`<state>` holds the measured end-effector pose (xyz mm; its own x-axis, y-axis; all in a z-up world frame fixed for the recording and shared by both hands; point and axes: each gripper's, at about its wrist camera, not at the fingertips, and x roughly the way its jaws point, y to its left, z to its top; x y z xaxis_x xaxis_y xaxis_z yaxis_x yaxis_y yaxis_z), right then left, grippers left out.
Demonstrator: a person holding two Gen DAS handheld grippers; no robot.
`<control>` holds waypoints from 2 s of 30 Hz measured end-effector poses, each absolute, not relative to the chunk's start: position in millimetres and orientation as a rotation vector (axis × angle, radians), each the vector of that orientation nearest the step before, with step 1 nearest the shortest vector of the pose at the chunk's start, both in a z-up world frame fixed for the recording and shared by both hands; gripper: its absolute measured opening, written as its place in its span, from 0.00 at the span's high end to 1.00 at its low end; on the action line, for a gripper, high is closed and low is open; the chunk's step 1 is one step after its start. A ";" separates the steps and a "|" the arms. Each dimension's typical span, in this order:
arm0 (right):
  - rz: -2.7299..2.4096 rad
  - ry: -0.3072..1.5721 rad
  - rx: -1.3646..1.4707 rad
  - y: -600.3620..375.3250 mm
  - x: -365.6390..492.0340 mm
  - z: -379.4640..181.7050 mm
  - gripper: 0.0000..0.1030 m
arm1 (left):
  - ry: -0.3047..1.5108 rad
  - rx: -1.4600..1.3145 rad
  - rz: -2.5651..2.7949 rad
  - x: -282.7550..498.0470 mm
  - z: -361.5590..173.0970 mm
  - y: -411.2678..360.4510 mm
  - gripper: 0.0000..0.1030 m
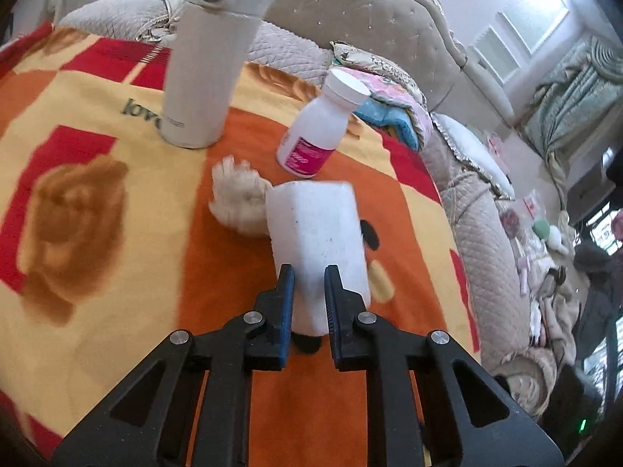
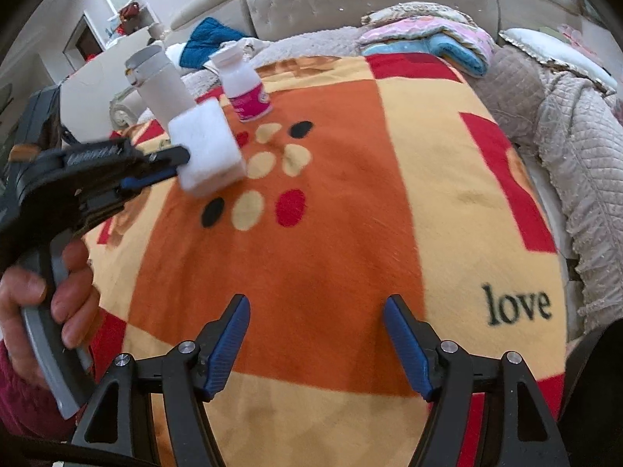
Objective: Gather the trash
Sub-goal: 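Grasp the beige crumpled tissue with the left tool while the right tool grasps the white foam block, then carry the beige tissue and white foam block over the black bin and release both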
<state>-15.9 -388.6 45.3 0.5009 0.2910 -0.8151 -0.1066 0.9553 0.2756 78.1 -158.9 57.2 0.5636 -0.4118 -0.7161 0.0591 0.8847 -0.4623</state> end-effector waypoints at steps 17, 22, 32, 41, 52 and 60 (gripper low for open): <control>0.359 0.964 0.202 -278.7 72.5 53.8 0.20 | 0.989 -0.248 -0.188 65.0 55.6 -74.3 0.79; 0.375 0.989 0.271 -281.0 84.9 41.0 0.48 | 0.958 -0.278 -0.206 78.7 52.6 -75.4 0.47; 0.298 0.934 0.287 -369.1 26.1 67.4 0.48 | 0.945 -0.247 -0.259 125.7 42.6 -131.6 0.38; 0.284 0.919 0.310 -395.5 -5.2 68.9 0.47 | 0.994 -0.300 -0.267 133.7 30.5 -149.8 0.78; 0.227 0.914 0.305 -420.2 -47.8 73.9 0.47 | 0.966 -0.222 -0.349 53.8 68.8 -176.7 0.81; 0.133 0.919 0.326 -461.7 -91.5 71.2 0.47 | 0.934 -0.111 -0.452 -3.0 83.8 -240.5 0.81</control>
